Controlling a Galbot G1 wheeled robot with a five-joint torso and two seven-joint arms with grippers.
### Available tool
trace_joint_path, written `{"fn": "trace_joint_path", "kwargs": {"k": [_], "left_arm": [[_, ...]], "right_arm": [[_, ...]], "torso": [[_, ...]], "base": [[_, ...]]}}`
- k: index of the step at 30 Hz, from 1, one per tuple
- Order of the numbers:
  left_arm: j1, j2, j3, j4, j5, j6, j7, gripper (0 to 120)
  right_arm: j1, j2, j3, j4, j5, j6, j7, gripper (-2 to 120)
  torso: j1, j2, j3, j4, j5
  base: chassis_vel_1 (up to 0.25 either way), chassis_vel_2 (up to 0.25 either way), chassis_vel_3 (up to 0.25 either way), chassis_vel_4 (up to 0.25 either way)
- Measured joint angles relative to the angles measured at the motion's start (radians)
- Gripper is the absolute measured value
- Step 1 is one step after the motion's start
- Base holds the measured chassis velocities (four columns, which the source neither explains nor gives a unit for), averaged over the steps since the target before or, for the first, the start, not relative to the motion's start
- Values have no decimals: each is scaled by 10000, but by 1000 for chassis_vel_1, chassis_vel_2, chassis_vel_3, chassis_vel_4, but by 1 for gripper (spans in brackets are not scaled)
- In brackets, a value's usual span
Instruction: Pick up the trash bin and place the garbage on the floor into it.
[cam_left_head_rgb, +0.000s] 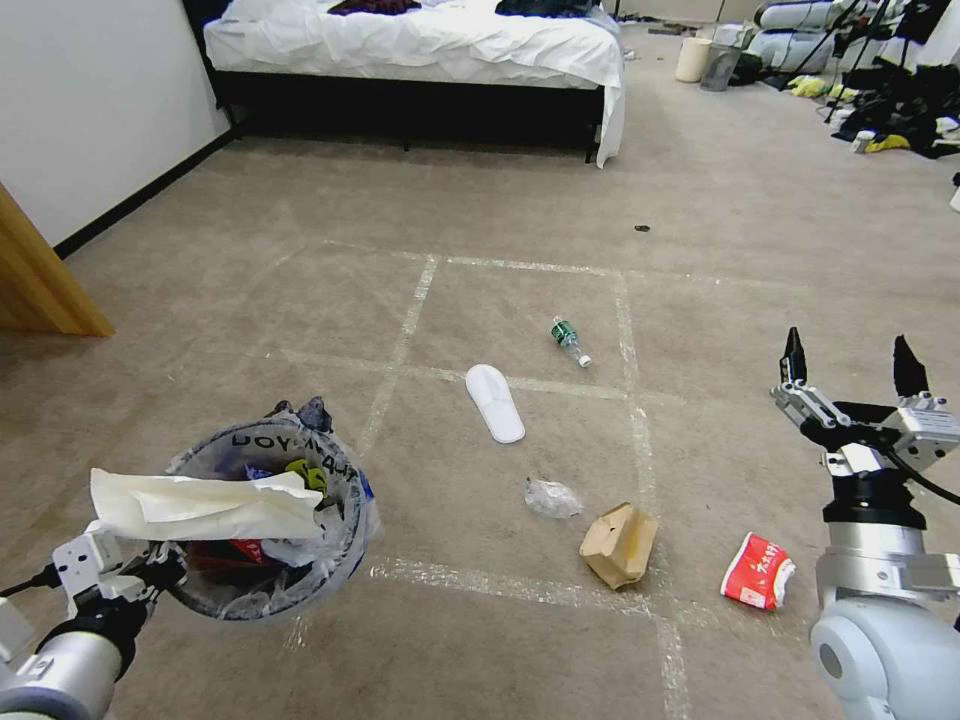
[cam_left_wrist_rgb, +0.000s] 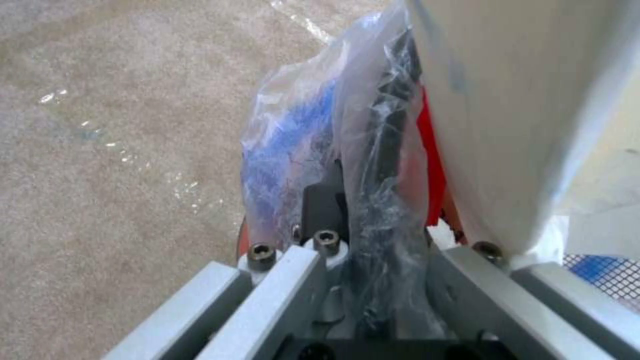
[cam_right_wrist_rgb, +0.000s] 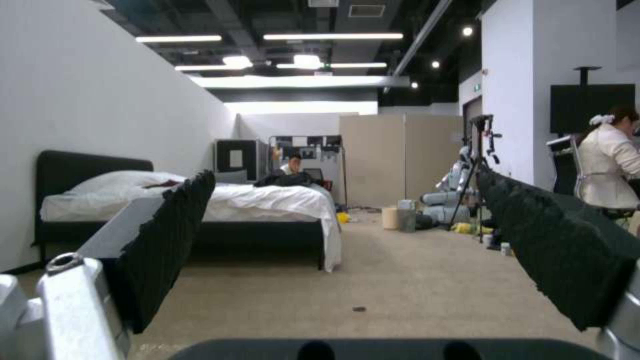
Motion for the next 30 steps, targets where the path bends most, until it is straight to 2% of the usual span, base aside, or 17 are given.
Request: {"fn": "trace_joint_path", "kwargs": {"k": [16, 30], "left_arm": [[57, 40, -11, -23, 69, 3, 23, 1], [-7, 50, 48, -1, 8, -4, 47, 1]], "right_arm": [[-33, 97, -4, 43, -35, 18, -52, 99], [-165, 122, 30, 126, -105, 18, -85, 99]], "torso": [[0, 0, 0, 0, 0], [0, 0, 0, -5, 1]], "base": [[-2, -2, -3, -3], [-52, -58, -54, -56]]}}
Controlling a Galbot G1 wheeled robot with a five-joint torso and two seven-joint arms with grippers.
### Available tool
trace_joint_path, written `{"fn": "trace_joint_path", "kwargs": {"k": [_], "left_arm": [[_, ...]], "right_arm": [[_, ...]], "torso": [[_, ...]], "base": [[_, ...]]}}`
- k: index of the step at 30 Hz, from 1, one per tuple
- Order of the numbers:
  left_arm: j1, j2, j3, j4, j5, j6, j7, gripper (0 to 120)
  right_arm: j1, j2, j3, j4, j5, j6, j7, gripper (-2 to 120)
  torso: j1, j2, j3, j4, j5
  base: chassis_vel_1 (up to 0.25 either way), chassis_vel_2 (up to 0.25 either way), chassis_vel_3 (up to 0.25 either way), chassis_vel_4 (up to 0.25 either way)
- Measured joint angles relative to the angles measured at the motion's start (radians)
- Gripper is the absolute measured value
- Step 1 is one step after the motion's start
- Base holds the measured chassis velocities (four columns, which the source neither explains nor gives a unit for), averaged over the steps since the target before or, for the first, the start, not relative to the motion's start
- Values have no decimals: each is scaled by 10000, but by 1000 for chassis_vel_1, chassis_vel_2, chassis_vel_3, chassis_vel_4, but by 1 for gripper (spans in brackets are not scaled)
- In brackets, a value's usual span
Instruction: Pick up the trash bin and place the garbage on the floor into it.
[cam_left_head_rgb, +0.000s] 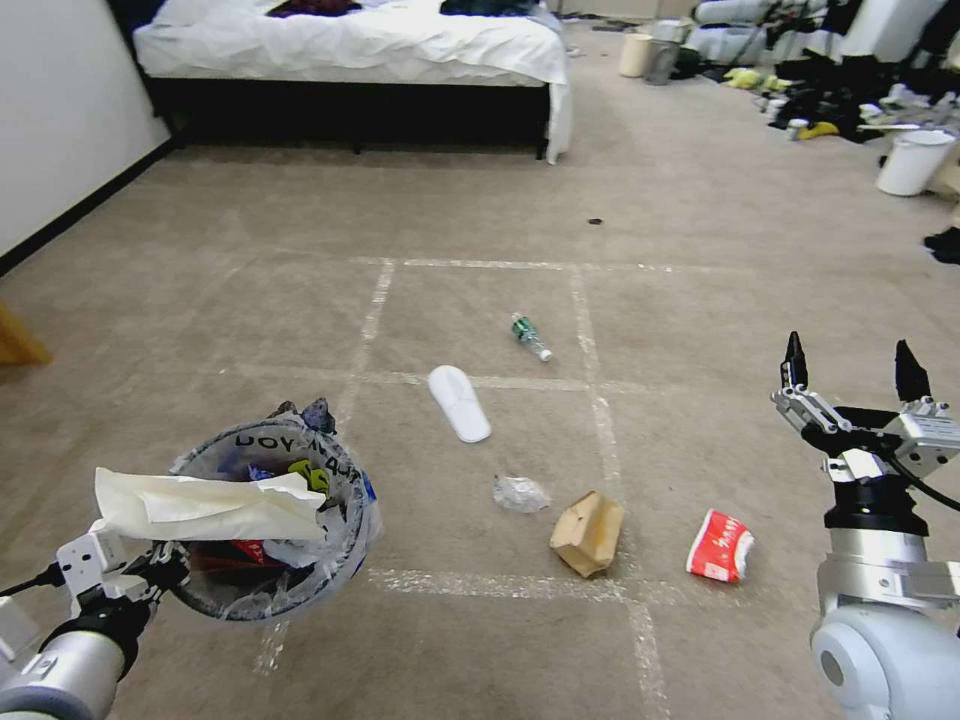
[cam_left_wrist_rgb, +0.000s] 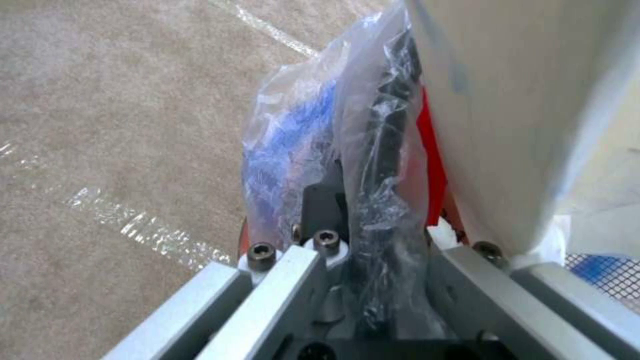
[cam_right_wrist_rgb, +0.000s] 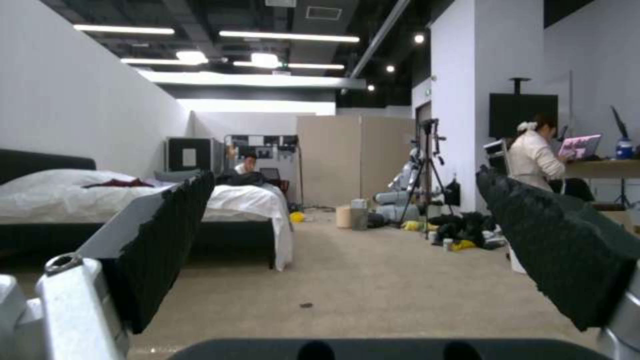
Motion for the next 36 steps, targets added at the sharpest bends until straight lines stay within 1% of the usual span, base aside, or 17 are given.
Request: {"fn": "trace_joint_path", "kwargs": {"k": [2, 5, 13, 17, 25, 36], "left_arm": [[16, 5, -37, 2, -22, -4, 0, 1], [20, 16, -72, 3, -57, -7, 0, 1], [18, 32, -75, -2, -78, -15, -2, 1], [92, -13, -5, -12, 66, -23, 15, 1], [139, -18, -8, -19, 114, -31, 38, 1], [128, 21, -9, 30, 152, -79, 65, 1]], "right_arm": [[16, 8, -47, 22, -13, -8, -12, 100], [15, 5, -52, 33, -15, -11, -14, 100], [-80, -70, 45, 53, 0, 22, -17, 100], [-96, -73, 21, 51, 7, 32, -21, 100], [-89, -134, -11, 56, 18, -4, -24, 100], [-90, -107, -6, 33, 4, -12, -24, 100]], "torso": [[0, 0, 0, 5, 0], [0, 0, 0, 6, -1], [0, 0, 0, 4, 0], [0, 0, 0, 4, 0], [0, 0, 0, 5, -1], [-1, 0, 0, 4, -1]], "base": [[0, 0, 0, 0], [0, 0, 0, 0], [0, 0, 0, 0], [0, 0, 0, 0], [0, 0, 0, 0], [-63, -55, -64, -68]]}}
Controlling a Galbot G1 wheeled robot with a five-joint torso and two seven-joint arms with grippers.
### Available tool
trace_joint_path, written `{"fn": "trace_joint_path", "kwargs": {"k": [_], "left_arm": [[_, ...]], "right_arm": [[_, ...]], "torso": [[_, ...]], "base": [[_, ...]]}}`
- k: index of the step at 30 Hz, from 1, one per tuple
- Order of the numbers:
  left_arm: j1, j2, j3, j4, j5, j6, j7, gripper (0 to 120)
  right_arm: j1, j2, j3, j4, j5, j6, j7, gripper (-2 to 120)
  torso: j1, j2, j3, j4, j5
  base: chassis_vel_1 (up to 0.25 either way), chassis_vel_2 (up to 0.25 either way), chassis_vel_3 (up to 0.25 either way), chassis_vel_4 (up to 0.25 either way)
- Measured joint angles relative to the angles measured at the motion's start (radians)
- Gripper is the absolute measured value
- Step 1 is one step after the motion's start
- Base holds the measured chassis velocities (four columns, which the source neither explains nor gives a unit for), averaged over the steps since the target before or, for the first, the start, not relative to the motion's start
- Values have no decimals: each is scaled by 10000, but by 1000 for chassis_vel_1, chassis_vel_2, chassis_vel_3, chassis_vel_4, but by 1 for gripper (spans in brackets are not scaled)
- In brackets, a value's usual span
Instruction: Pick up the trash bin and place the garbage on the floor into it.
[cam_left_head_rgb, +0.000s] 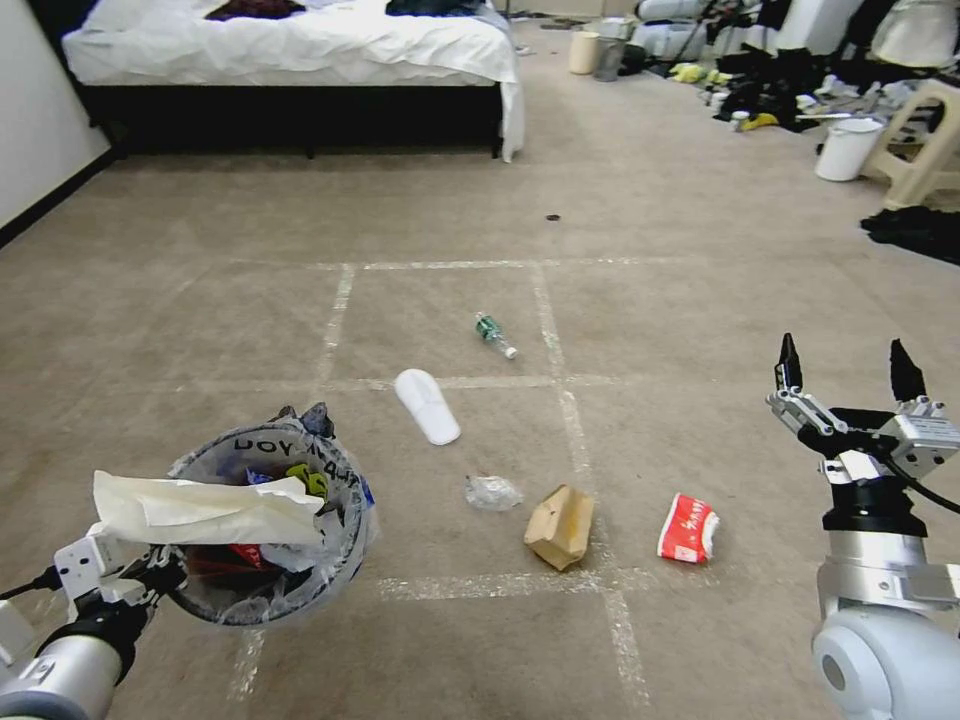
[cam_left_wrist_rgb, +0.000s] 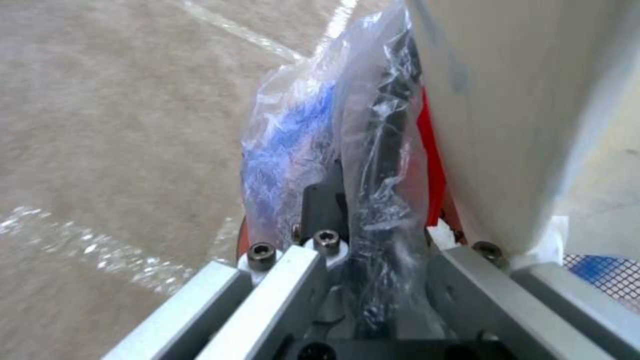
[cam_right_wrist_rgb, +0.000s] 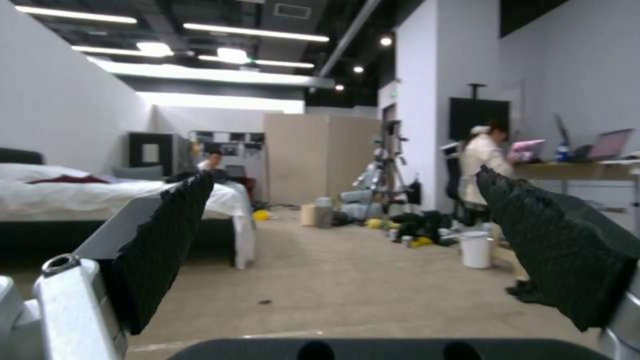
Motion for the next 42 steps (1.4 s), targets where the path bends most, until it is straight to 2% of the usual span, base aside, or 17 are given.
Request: {"fn": "trace_joint_path", "kwargs": {"k": [8, 21, 36, 38, 39, 40, 41, 42], "left_arm": [[-25, 29, -50, 52, -100, -25, 5, 1], [-95, 259, -342, 315, -160, 99, -43, 1], [-122, 212, -299, 356, -139, 103, -39, 1], [-118, 208, -291, 356, -133, 103, -35, 1], [-98, 209, -289, 356, -127, 103, -31, 1], [-86, 217, -294, 356, -122, 102, -30, 1], [-86, 217, -294, 356, -122, 102, -30, 1], [-84, 226, -298, 356, -122, 99, -27, 1]], "right_arm": [[28, 6, 2, -32, -3, -9, 0, 100], [57, -3, -43, -101, -68, -179, -19, 100], [185, -115, -205, -260, -9, 1, 8, 100], [148, -202, -257, -246, -5, -198, 165, 100], [-18, -430, -403, -119, 192, -995, 772, 100], [-192, -776, -531, 45, 602, -2149, 1548, 100], [-192, -776, -531, 45, 602, -2149, 1548, 100], [-263, -1068, -676, 146, 1027, -3089, 2168, 100]], "torso": [[0, 0, 0, -5, 1], [0, 0, 0, -1, 0], [3, 0, 4, 0, 1], [3, 0, 2, 0, 0], [1, 0, 0, -1, 4], [0, 0, -1, 0, 0], [0, 0, -1, 0, 0], [0, 0, -2, -3, -1]], "base": [[-87, -85, -70, -74], [0, 0, 0, 0], [-101, 84, 93, -91], [0, 0, 0, 0], [0, 0, 0, 0], [0, 0, 0, 0], [0, 0, 0, 0], [0, 0, 0, 0]]}}
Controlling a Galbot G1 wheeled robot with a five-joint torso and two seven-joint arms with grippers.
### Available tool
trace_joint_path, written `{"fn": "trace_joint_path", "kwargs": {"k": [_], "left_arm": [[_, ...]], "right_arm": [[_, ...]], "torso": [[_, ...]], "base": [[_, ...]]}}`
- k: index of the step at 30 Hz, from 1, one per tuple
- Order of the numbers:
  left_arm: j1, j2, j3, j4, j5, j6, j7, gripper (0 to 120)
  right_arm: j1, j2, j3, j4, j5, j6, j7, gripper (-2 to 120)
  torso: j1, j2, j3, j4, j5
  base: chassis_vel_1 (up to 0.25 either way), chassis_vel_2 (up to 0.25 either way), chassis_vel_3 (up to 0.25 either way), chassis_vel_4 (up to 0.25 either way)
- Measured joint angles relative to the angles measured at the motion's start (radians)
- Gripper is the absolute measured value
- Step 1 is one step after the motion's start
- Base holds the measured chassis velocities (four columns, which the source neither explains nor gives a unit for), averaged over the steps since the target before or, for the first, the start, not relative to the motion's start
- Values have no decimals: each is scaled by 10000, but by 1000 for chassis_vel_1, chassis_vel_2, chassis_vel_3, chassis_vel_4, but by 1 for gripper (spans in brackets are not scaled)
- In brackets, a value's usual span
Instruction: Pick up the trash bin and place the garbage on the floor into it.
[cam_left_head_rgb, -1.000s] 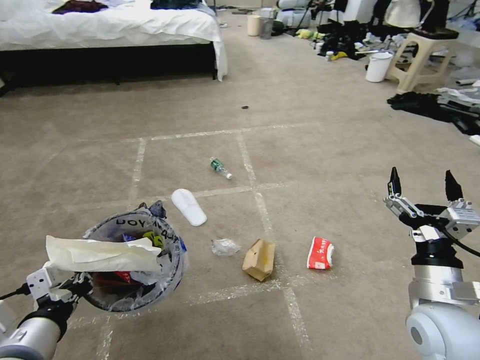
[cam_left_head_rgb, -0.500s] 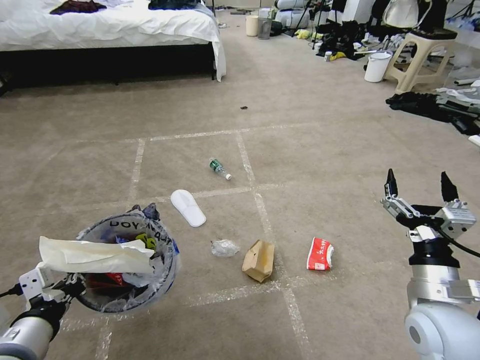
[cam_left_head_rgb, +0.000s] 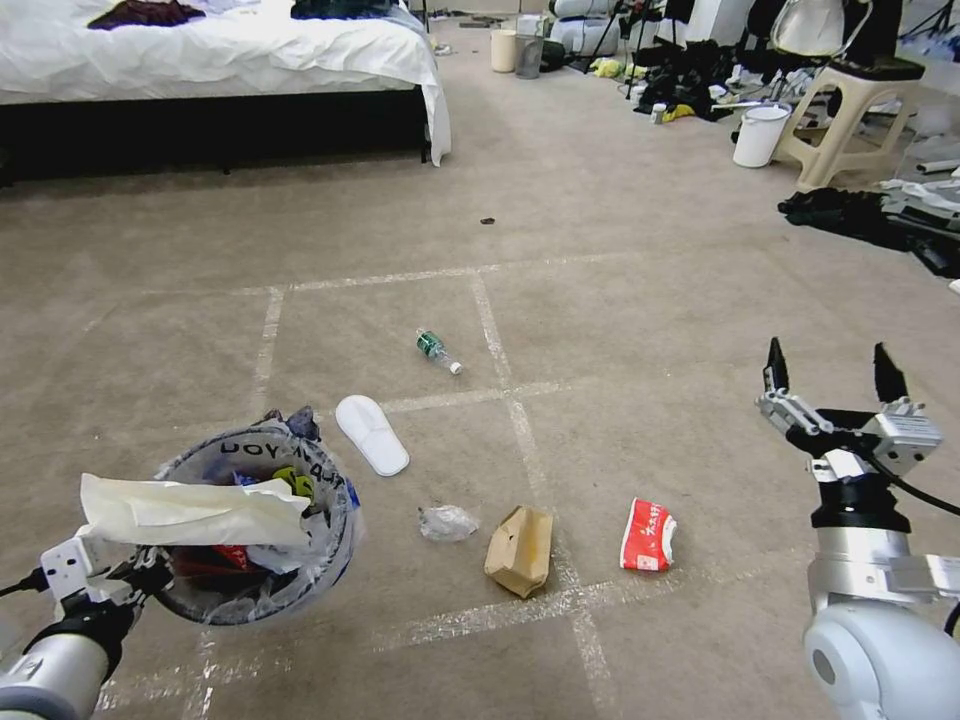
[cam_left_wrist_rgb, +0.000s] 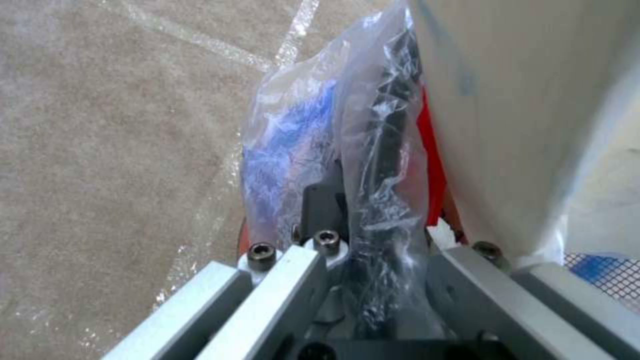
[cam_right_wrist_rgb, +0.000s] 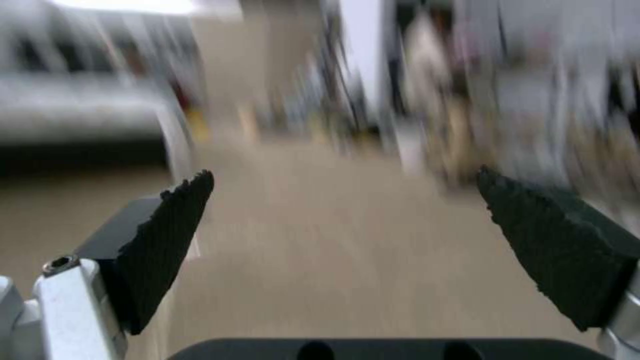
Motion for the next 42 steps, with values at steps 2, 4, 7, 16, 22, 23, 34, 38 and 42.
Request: {"fn": "trace_joint_path", "kwargs": {"k": [2, 4, 7, 16, 22, 23, 34, 38, 42], "left_arm": [[1, 2, -1, 0, 1, -4, 2, 1], [-8, -30, 14, 0, 1, -16, 17, 1], [-6, -62, 25, 8, 1, -39, 47, 1], [12, -128, 75, 39, 61, -92, 73, 1], [5, -151, 129, 122, 147, -112, 74, 1], [-10, -149, 133, 158, 164, -112, 70, 1], [-122, -232, 177, 348, 334, -128, 40, 1], [-248, -277, 191, 498, 424, -147, 35, 1], [-321, -310, 232, 574, 492, -151, 35, 1]], "right_arm": [[-15, -421, -245, 76, 733, -1341, 918, 100], [356, -1010, -738, -101, 3064, -3500, 2382, 100], [1132, -1184, -1092, -666, 5041, -4559, 3383, 100], [3506, -905, -2483, -3127, 7127, -5350, 4327, 100], [4874, -472, -3308, -4729, 7238, -5235, 3848, 100], [5060, -397, -3443, -4947, 7285, -5239, 3758, 100], [5941, 301, -4583, -6084, 8316, -6060, 3636, 100], [6385, 826, -5191, -6830, 8585, -6575, 3802, 100], [6750, 1233, -5645, -7397, 8489, -6628, 3712, 100]], "torso": [[-1, 0, 0, 3, 0], [0, 0, 1, 3, 1], [0, 0, 1, 3, 3], [0, 0, 2, 2, 2], [0, 0, 2, 4, -1], [0, 0, 3, 3, -1], [1, 0, 3, 3, 0], [1, 0, 2, 2, -1], [1, -1, 3, 3, 3]], "base": [[0, 0, 0, 0], [0, 0, 0, 0], [0, 0, 0, 0], [0, 0, 0, 0], [0, 0, 0, 0], [0, 0, 0, 0], [0, 0, 0, 0], [0, 0, 0, 0], [0, 0, 0, 0]]}}
